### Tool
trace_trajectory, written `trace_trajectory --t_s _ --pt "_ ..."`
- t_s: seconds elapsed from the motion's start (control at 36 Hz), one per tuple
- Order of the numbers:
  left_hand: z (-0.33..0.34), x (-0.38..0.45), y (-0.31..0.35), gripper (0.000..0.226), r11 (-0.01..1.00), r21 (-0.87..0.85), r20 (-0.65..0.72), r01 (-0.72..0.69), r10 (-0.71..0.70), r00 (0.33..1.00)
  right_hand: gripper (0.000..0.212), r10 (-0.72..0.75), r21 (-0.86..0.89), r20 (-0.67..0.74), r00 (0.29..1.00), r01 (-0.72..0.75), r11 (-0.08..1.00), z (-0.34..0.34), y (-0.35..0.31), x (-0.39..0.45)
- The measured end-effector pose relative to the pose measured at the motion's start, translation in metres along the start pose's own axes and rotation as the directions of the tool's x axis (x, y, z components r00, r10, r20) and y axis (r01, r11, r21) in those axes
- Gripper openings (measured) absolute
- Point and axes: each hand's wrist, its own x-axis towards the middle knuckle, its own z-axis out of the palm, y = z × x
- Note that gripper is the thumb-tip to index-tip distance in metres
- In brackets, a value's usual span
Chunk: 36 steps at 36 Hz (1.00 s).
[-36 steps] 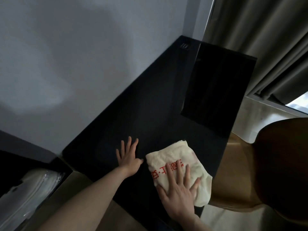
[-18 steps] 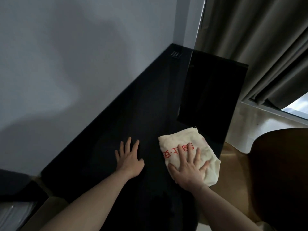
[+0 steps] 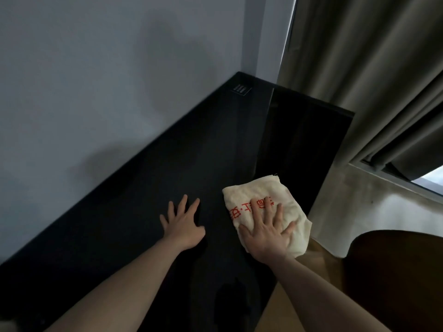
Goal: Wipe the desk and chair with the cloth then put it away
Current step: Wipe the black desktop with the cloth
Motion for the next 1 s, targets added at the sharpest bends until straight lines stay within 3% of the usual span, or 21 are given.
trace_trajectory --t_s 0.28,0.47,0.78,1.0 --pt "-0.003 0.024 0.022 0.083 0.998 -0.041 -0.023 0.038 -0.039 0.999 0.075 0.012 0.018 -0.059 0.998 -0.011 1.000 -0.028 0.027 0.045" --pt "-0.001 0.046 0.033 0.071 0.983 0.128 -0.146 -0.131 0.149 0.978 0.072 0.017 0.012 -0.151 0.988 -0.016 1.000 -0.040 0.045 0.076" --pt "-0.011 0.116 0.092 0.072 0.974 0.153 -0.210 -0.165 0.195 0.958 0.071 0.034 -0.001 -0.231 0.972 -0.035 0.999 -0.085 0.090 0.153" --pt "-0.018 0.172 0.150 0.076 0.994 0.104 -0.250 -0.033 0.058 0.966 0.070 0.014 -0.047 -0.258 0.966 -0.028 0.998 -0.131 0.133 0.230"
